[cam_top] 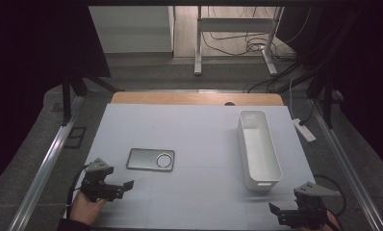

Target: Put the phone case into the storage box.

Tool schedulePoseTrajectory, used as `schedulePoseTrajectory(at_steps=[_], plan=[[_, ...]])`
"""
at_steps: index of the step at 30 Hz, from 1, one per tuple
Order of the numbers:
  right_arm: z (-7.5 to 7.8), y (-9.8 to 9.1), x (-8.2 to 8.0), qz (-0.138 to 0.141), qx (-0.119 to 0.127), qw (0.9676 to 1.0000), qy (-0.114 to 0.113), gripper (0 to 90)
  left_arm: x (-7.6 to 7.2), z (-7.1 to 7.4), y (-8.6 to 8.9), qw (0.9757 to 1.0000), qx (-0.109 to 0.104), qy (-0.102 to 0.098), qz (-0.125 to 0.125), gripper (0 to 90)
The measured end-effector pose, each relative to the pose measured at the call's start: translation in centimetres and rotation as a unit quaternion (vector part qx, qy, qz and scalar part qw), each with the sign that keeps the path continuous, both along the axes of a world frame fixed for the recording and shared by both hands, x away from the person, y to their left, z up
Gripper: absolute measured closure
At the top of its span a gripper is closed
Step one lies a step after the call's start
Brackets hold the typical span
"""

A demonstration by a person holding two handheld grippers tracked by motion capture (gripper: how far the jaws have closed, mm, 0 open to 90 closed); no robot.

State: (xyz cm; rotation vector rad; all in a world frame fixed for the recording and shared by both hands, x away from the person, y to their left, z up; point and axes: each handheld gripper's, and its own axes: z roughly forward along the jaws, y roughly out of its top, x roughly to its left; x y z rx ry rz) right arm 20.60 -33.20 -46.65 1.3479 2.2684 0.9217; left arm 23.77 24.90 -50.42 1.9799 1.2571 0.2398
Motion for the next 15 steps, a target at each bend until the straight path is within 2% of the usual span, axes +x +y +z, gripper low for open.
schedulePoseTrajectory(at_steps=[15], plan=[[0.0,0.1,0.1,0.004,-0.006,1.0,0.004,0.0,2.3,0.1,-1.1,0.9997,0.014,0.008,-0.017,0.0]])
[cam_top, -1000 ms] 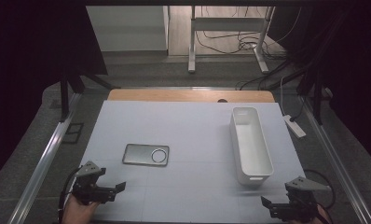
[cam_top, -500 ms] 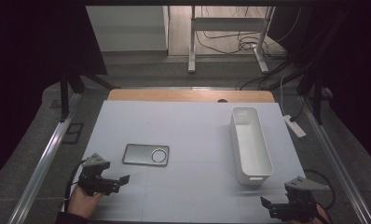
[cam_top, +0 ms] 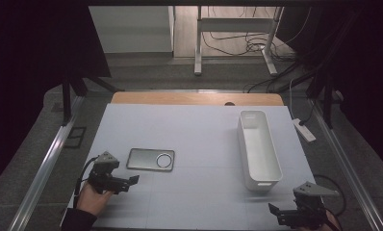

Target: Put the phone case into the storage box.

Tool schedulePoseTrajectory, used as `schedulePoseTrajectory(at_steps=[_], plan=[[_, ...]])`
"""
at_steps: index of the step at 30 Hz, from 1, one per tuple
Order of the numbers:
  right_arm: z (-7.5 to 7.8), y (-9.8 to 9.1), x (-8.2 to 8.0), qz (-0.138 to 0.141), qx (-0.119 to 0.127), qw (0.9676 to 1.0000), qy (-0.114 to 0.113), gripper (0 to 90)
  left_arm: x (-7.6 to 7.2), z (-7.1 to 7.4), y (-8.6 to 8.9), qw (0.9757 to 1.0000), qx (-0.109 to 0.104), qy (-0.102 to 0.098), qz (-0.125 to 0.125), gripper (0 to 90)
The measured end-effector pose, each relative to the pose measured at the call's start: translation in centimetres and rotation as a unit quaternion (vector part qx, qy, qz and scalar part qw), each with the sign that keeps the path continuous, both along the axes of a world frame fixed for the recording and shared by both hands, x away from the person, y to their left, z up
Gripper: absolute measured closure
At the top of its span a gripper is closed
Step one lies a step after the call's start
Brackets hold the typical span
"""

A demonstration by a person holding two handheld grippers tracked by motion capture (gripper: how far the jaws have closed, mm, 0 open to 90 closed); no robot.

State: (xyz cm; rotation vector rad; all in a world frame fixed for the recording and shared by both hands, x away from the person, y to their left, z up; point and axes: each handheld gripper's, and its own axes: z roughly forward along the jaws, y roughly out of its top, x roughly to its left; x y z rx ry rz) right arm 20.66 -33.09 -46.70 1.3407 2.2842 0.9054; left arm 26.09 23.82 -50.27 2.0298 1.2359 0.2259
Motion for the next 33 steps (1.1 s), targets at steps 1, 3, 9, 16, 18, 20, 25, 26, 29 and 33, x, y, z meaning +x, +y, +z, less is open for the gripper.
schedulePoseTrajectory(at_steps=[1,3,9,16,18,20,25,26,29,33], plan=[[0.0,0.0,0.0,0.0,0.0,1.0,0.0,0.0,0.0,0.0,0.0,1.0,0.0,0.0,0.0,0.0],[0.0,0.0,0.0,0.0,0.0,1.0,0.001,0.0,0.3,0.1,-0.1,1.0,0.0,-0.001,0.0,0.0],[0.0,0.0,0.0,0.0,0.0,1.0,0.002,0.0,1.4,0.4,-0.4,1.0,0.003,0.001,-0.002,0.0],[0.0,0.0,0.1,0.0,0.0,1.0,0.004,0.0,2.5,0.5,-0.9,0.9999,0.013,0.006,-0.002,0.0],[-0.1,0.0,0.1,0.0,0.0,1.0,0.004,0.0,2.8,0.5,-0.9,0.9999,0.011,0.007,-0.002,0.0],[-0.1,0.0,0.1,-0.001,0.0,1.0,0.005,0.0,3.1,0.5,-1.0,0.9999,0.014,0.01,-0.003,0.0],[-0.1,0.0,0.1,0.0,0.0,1.0,0.006,0.0,4.0,0.6,-1.5,0.9996,0.024,0.013,-0.009,0.0],[-0.1,0.0,0.1,0.001,0.0,1.0,0.006,0.0,4.2,0.7,-1.6,0.9995,0.027,0.012,-0.011,0.0],[-0.1,0.0,0.1,0.001,-0.001,1.0,0.007,0.0,5.0,0.9,-2.0,0.9991,0.037,0.014,-0.016,0.0],[-0.1,0.0,0.1,0.001,0.0,1.0,0.007,0.0,5.6,1.1,-2.4,0.9987,0.044,0.016,-0.021,0.0]])
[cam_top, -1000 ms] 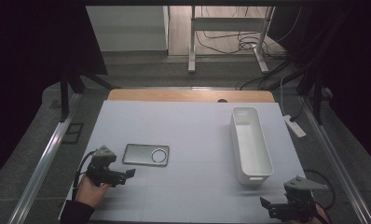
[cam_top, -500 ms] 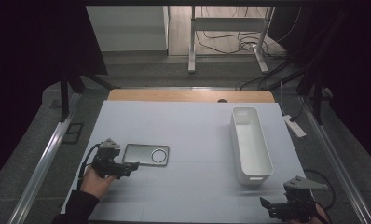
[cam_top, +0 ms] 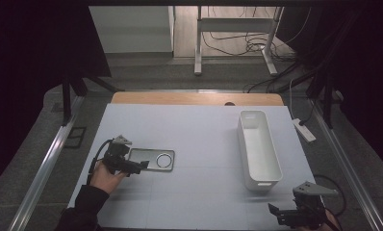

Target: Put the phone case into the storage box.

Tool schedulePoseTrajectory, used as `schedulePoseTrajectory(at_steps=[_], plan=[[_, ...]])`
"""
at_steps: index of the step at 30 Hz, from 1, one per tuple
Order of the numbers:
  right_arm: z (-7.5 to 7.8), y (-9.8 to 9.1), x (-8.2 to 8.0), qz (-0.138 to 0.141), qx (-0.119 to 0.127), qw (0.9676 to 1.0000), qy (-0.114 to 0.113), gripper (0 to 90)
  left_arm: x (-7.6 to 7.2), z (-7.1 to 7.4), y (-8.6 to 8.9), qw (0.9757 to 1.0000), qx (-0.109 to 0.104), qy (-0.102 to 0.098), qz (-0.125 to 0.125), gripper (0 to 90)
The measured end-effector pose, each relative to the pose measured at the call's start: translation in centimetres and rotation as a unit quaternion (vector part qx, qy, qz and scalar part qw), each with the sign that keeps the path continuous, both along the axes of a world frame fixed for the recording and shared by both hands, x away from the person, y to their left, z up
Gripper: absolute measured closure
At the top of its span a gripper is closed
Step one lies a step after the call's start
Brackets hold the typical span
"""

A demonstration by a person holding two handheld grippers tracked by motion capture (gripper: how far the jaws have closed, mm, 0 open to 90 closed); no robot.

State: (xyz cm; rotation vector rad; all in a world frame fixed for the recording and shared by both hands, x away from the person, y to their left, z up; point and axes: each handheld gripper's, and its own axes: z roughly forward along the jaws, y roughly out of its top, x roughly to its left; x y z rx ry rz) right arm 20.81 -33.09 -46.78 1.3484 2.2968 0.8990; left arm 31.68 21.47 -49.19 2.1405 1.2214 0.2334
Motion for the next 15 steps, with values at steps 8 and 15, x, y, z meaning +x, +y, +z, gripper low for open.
schedulePoseTrajectory(at_steps=[8,15], plan=[[0.0,0.0,0.0,0.001,0.0,1.0,0.002,0.0,1.4,0.2,-0.9,0.9999,0.011,0.002,-0.002,0.1],[0.0,0.0,0.0,0.0,-0.001,1.0,0.004,0.1,1.8,-0.4,-1.5,0.999,0.038,0.012,-0.02,19.7]])
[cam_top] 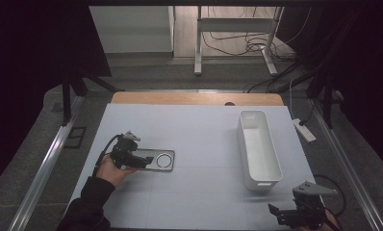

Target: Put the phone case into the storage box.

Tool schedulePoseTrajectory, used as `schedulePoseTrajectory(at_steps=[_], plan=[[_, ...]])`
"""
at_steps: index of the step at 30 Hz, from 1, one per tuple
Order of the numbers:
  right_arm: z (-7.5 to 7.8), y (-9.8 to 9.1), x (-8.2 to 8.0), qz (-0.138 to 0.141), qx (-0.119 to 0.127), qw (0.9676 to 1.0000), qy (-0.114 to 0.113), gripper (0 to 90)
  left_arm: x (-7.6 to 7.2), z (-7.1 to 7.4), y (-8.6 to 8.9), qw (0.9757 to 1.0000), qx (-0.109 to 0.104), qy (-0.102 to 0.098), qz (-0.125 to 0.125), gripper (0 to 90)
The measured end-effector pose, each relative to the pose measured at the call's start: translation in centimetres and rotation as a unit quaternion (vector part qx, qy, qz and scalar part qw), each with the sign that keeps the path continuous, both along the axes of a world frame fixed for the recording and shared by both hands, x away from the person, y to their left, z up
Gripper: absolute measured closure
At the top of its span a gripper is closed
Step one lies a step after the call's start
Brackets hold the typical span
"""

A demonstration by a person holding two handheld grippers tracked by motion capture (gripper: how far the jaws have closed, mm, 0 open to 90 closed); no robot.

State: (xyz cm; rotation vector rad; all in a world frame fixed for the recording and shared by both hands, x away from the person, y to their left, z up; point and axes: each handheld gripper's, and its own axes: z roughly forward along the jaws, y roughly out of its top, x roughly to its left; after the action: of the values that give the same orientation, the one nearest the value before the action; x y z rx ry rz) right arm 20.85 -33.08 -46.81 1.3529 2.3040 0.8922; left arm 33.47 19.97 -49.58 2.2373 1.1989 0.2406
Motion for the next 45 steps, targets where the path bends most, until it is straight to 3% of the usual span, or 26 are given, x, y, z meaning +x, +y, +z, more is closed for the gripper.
schedulePoseTrajectory(at_steps=[1,2,8,13,21,30,45], plan=[[0.0,0.0,0.0,0.0,0.0,1.0,0.0,0.1,0.0,0.0,0.0,1.0,0.0,0.0,0.0,25.6],[0.0,0.0,0.0,-0.001,-0.001,1.0,0.001,0.2,0.0,-0.3,-0.1,1.0,0.005,0.004,-0.005,25.6],[0.0,0.0,0.0,-0.002,0.0,1.0,0.002,0.6,0.0,-0.7,0.1,0.9997,-0.003,0.023,0.001,59.7],[-0.1,0.1,0.1,0.001,-0.002,1.0,0.003,0.7,0.0,-0.6,0.5,0.9998,-0.008,0.014,0.011,88.1],[-0.1,0.1,0.1,0.001,-0.003,1.0,0.003,1.0,0.0,-1.1,1.6,0.9992,-0.024,0.015,0.028,89.3],[-0.1,0.2,0.1,0.004,-0.006,1.0,0.005,1.4,-0.3,-2.6,2.0,0.9989,-0.014,0.021,0.039,89.3],[-0.1,0.2,0.1,0.007,-0.01,0.9999,0.007,1.9,-0.8,-3.2,2.7,0.9989,-0.003,0.023,0.042,89.3]])
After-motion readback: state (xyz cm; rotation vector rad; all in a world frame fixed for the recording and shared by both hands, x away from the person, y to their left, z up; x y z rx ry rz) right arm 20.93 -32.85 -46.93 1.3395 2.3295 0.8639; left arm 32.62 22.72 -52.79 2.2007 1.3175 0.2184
